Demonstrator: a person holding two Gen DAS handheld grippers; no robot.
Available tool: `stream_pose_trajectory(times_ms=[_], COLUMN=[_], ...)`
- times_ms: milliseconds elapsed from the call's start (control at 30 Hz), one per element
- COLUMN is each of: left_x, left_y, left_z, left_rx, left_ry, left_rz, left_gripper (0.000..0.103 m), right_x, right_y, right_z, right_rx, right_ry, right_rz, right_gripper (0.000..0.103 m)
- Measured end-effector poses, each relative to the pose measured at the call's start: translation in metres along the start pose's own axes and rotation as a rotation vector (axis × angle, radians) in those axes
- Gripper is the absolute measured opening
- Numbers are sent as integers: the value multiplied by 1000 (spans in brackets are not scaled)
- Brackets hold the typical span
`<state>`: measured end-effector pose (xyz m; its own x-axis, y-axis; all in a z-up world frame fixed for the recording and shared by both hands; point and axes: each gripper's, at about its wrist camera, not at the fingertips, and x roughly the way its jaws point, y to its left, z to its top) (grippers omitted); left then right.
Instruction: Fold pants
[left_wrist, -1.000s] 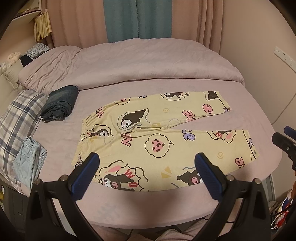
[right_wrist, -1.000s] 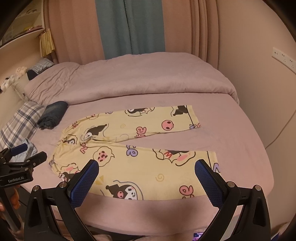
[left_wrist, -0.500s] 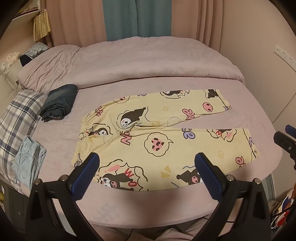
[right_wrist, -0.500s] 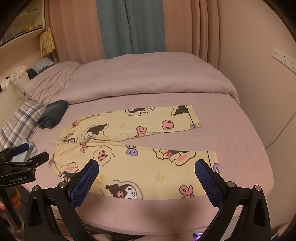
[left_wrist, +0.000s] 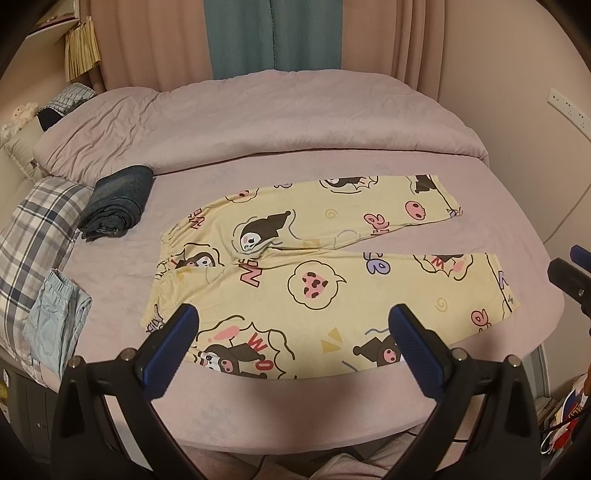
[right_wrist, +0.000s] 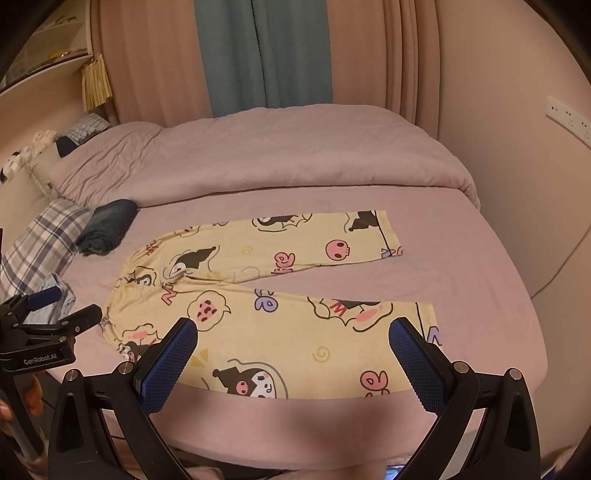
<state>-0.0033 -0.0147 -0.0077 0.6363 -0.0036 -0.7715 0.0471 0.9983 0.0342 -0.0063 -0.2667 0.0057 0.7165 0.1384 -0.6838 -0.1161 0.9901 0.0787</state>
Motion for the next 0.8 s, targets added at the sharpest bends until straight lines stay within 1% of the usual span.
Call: stream_pose_trajectory(times_ms=[800], left_x=[2], left_y=[-1], left_z=[0], left_rx=[6], left_ry=[4], left_rz=[-2], left_gripper=[103], right_x=[4], right_y=[1], right_z=[2], right_rx=[1], right_ry=[4], right_rz=[14], right_gripper=[103])
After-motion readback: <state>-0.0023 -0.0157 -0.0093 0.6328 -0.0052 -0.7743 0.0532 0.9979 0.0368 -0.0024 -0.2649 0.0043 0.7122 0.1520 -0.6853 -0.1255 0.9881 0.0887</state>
